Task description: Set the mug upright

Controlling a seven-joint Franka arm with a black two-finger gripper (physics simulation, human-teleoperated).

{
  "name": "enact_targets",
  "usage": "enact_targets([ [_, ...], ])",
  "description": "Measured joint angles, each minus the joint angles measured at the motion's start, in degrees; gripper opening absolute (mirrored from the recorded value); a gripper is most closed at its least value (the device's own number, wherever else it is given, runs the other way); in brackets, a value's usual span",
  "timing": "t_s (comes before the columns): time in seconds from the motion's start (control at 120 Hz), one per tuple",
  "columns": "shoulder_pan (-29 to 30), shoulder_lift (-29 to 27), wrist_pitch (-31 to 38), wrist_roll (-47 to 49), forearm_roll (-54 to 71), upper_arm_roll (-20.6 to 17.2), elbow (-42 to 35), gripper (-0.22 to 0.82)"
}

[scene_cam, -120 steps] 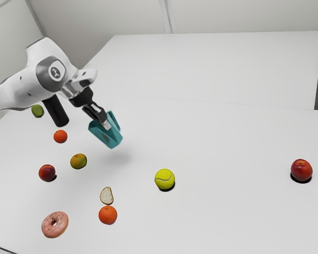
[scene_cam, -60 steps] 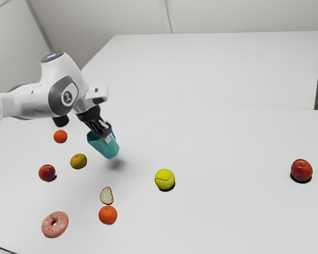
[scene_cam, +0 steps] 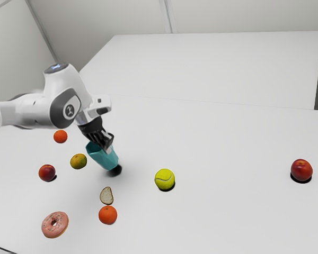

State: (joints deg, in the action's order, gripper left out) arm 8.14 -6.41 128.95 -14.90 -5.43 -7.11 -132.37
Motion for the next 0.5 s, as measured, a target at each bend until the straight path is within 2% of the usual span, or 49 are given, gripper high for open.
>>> enact_targets([
  [0.5, -0.15, 2.10, 3.52, 4.96, 0.12, -0.76, -1.69, -0.18],
])
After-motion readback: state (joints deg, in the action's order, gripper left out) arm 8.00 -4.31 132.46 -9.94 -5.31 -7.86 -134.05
